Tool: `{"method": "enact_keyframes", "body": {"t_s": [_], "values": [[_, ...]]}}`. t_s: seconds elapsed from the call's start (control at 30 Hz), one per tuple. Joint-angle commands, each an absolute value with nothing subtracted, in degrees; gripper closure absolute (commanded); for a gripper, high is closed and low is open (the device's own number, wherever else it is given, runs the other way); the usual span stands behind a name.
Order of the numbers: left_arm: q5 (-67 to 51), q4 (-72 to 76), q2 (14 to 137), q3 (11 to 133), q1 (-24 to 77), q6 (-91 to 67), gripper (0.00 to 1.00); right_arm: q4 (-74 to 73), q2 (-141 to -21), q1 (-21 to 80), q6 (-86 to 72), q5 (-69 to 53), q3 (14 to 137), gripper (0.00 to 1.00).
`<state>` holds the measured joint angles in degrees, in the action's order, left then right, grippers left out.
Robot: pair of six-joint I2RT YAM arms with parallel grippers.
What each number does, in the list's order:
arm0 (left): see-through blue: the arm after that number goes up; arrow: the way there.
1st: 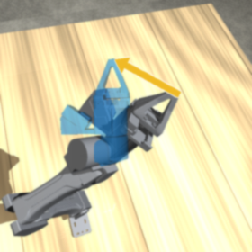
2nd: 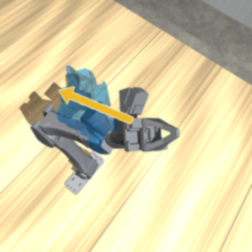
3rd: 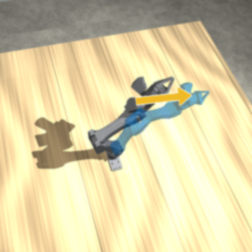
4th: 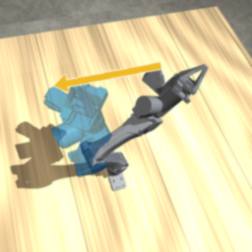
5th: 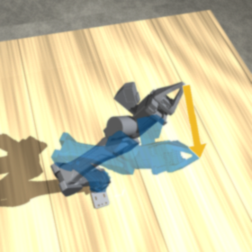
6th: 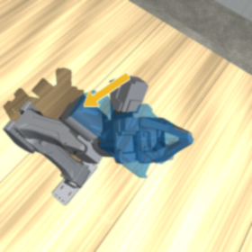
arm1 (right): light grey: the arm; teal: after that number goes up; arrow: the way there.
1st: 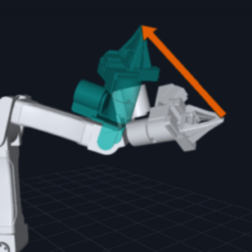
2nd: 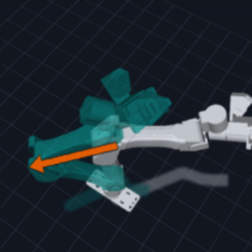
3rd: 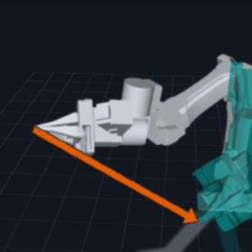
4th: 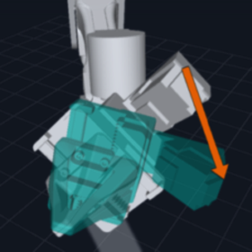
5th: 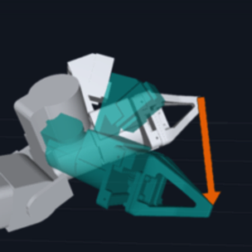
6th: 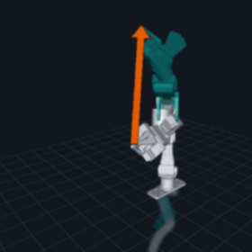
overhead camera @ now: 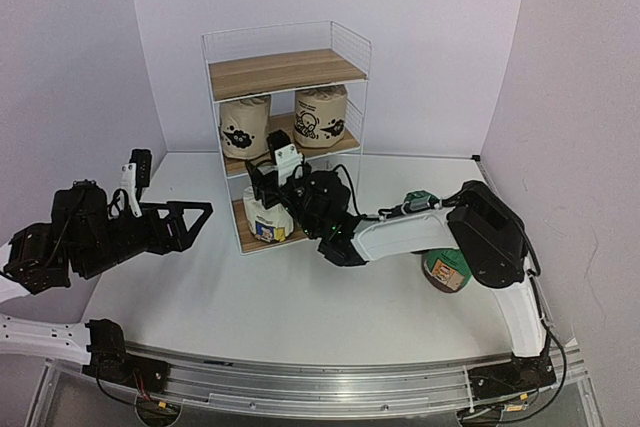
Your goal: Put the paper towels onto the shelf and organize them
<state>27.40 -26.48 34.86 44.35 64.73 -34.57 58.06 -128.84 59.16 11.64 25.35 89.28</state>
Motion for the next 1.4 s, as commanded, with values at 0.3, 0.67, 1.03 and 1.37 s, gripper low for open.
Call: {"method": "enact_keyframes", "body": {"t_s": [0.3, 0.67, 1.03, 1.37], "values": [[27.01, -24.34, 29.67, 43.11, 64.65, -35.12, 0.00, 37.12, -107.59, 59.79, 4.51, 18.46, 78.85, 0.25], [23.86, -22.93, 31.86, 41.48, 64.69, -37.12, 0.00, -18.83, -88.78, 58.01, -17.68, 23.83, 77.54, 0.08], [20.74, -20.63, 33.60, 37.32, 64.66, -40.10, 0.00, -50.56, -71.43, 32.30, -44.12, 11.72, 65.30, 0.09], [18.68, -17.72, 35.29, 36.25, 64.64, -40.18, 0.00, -59.29, -67.79, 17.21, -46.42, 10.76, 60.75, 0.12]]}}
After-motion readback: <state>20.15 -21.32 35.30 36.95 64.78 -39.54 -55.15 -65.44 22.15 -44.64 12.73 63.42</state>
